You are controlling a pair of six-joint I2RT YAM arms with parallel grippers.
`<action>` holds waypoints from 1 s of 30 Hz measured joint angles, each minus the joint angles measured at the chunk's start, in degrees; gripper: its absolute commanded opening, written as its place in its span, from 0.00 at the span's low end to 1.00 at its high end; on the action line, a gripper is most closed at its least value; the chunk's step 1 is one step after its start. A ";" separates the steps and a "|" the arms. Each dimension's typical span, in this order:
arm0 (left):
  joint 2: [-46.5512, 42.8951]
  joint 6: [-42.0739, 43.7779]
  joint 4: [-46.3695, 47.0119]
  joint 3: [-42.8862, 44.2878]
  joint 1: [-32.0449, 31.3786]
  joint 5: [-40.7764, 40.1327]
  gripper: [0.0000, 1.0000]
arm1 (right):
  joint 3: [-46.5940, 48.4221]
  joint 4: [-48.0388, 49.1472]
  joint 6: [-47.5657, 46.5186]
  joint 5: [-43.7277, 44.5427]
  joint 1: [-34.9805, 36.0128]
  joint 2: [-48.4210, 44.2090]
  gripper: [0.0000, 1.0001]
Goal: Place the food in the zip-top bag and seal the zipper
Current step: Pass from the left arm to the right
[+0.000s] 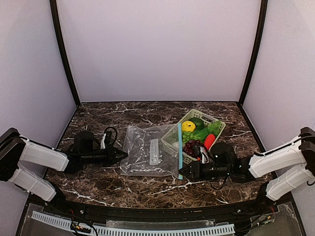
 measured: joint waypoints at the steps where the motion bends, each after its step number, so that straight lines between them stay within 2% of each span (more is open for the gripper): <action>1: 0.00 0.00 0.00 0.00 0.00 -0.02 0.01 | 0.07 0.15 -0.07 -0.02 0.00 0.17 0.33; 11: 0.00 -0.04 0.11 0.00 0.00 -0.28 0.01 | 0.28 1.88 -0.94 -0.31 0.90 2.29 0.27; 25: 0.00 0.04 -1.05 0.00 0.00 -1.14 0.01 | 0.90 2.89 -2.05 -0.39 2.03 2.56 0.03; 30: -0.92 1.79 -4.74 0.35 0.00 -2.16 0.01 | 1.60 2.62 -1.88 -0.90 2.19 1.07 0.02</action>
